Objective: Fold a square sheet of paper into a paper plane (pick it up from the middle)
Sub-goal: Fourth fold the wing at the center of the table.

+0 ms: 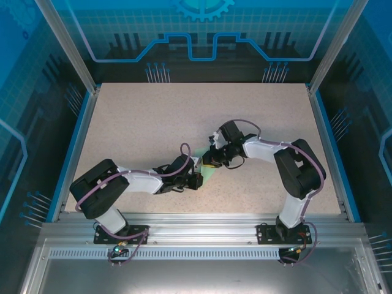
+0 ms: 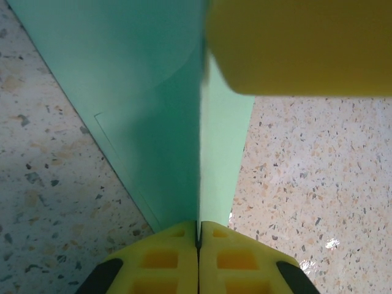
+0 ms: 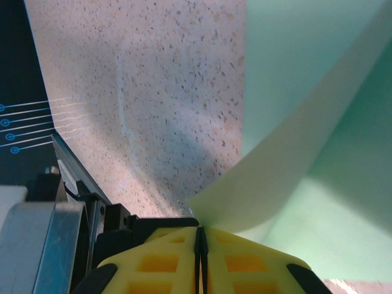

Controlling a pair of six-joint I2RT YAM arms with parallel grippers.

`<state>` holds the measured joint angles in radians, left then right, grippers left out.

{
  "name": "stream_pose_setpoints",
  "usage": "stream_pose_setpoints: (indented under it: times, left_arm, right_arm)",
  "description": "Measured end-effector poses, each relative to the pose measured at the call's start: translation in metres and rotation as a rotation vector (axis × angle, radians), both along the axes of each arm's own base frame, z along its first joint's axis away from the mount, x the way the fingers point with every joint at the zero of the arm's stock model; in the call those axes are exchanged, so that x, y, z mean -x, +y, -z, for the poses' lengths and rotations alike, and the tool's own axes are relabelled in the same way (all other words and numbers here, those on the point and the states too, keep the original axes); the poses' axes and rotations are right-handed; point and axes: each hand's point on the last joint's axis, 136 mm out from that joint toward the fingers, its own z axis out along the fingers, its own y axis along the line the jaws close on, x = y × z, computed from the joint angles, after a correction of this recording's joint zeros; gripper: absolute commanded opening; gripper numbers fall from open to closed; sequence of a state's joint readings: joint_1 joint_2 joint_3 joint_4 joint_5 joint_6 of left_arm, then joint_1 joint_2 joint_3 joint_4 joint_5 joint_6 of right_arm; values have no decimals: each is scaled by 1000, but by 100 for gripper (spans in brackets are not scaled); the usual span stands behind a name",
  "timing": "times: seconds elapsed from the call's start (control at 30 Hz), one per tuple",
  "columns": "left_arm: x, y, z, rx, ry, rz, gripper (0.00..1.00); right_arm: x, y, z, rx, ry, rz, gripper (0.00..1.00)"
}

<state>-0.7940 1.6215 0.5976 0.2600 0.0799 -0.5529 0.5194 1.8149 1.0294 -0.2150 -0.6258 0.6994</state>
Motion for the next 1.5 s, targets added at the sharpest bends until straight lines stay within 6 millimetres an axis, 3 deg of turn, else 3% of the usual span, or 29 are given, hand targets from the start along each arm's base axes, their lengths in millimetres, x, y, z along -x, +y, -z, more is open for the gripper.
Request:
stream_pose_setpoints:
  times: [0.17,0.37,0.63,0.87,1.3,1.5]
  left_arm:
    - [0,0,0,3,6,-6,15]
    - [2,-3,-3,31,18,-5,29]
    - [6,-1,-2,40,36,-12,19]
    - [10,1,0,43,52,-18,4]
    - [11,2,1,83,55,-46,2]
    - [12,2,1,87,54,-44,9]
  right_arm:
    - [-4,4,7,-5,16,-7,12]
    - [-4,5,22,11,41,-12,11]
    - [-4,4,24,13,37,-19,11]
    - [-4,4,24,12,34,-22,12]
    - [-2,9,21,-13,36,-38,14]
    - [0,11,26,-9,42,-45,13]
